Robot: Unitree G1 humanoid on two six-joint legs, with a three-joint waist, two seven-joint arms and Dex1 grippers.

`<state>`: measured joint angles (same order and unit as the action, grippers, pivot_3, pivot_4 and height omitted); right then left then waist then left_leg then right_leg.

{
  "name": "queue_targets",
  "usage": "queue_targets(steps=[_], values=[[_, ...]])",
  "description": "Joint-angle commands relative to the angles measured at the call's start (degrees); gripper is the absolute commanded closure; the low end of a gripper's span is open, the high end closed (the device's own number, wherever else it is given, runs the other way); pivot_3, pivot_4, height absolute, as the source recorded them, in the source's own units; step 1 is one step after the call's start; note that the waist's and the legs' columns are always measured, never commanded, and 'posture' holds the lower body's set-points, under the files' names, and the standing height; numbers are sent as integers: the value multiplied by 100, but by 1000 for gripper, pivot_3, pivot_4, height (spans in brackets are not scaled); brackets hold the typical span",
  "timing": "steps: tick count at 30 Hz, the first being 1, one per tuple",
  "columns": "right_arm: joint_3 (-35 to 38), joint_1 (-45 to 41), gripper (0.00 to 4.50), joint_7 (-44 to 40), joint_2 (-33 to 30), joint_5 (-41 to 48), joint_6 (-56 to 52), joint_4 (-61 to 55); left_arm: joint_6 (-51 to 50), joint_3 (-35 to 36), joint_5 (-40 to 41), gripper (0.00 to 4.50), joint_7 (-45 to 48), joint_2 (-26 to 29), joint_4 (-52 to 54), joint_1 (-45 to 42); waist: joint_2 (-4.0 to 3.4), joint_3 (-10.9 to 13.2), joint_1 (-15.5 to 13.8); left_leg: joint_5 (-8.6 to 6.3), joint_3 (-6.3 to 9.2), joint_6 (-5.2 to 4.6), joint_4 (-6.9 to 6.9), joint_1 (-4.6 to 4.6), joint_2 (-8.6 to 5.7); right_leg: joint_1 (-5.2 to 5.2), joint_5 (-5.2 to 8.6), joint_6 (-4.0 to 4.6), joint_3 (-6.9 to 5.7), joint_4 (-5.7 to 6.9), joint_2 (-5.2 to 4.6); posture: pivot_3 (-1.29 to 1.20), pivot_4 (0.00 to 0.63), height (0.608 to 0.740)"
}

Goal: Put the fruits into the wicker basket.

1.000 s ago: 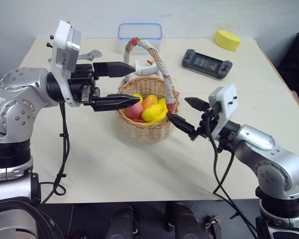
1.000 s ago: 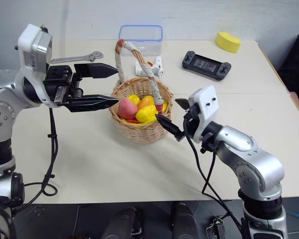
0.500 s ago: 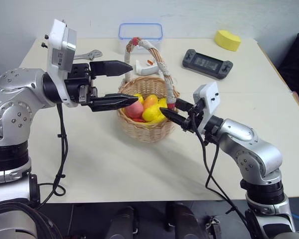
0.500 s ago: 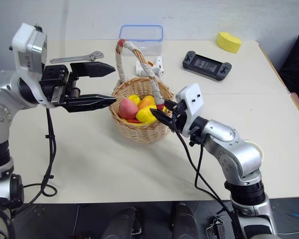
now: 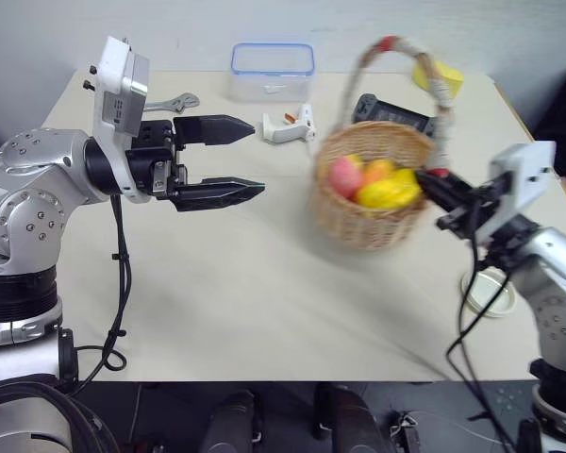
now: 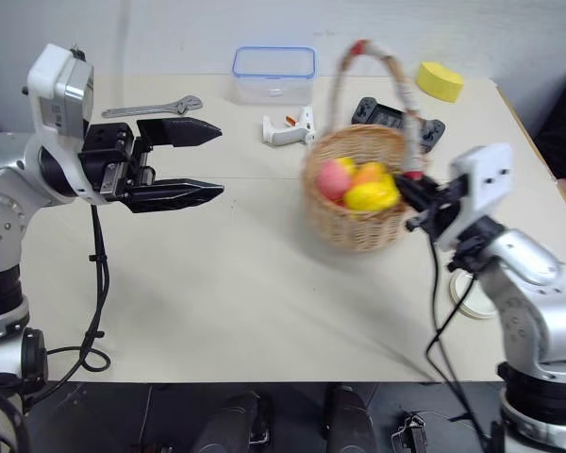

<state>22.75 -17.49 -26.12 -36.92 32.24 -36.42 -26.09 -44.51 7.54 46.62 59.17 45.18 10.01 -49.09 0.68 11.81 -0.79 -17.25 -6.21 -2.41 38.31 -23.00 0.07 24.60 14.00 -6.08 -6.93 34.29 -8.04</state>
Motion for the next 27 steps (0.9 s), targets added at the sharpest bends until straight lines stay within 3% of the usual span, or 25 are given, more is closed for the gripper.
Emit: queue_targets(steps=[1,7,14,20,24,27], values=[[590,209,4344,23,-102,-193,505,221,164,-45,-92,0,93,-52,-72,-186,0,0,7,0,-2,0,0,4,1,-1,0,0,2,2,1,0,150,740],[579,312,4344,110,134,-531,1164,925,283,-172,-196,0,172,-207,-203,-306,0,0,74,1,-13,-2,0,14,0,-2,0,0,15,12,1,0,150,740],[828,611,1973,-66,88,-235,1131,929,250,-140,-202,0,226,-234,-247,-328,0,0,80,1,-14,-2,1,16,1,-3,0,0,18,13,0,0,150,740],[2280,1504,26,-837,-915,911,7,488,228,-50,-184,0,421,-64,-360,-187,-2,0,-26,0,-12,-4,5,14,0,-4,0,0,17,12,-1,0,150,740],[3673,2849,26,-2793,-2059,1261,-676,1021,270,-48,-255,0,683,93,-598,-127,-2,-2,-91,-4,-11,-11,14,17,1,-12,0,-1,13,11,0,0,150,740],[4520,3279,26,-3773,-2729,1501,-1257,1785,304,-61,-280,0,913,218,-732,-42,3,-4,-62,-15,-12,-26,29,32,4,-36,-2,-3,13,-17,1,0,150,740]])
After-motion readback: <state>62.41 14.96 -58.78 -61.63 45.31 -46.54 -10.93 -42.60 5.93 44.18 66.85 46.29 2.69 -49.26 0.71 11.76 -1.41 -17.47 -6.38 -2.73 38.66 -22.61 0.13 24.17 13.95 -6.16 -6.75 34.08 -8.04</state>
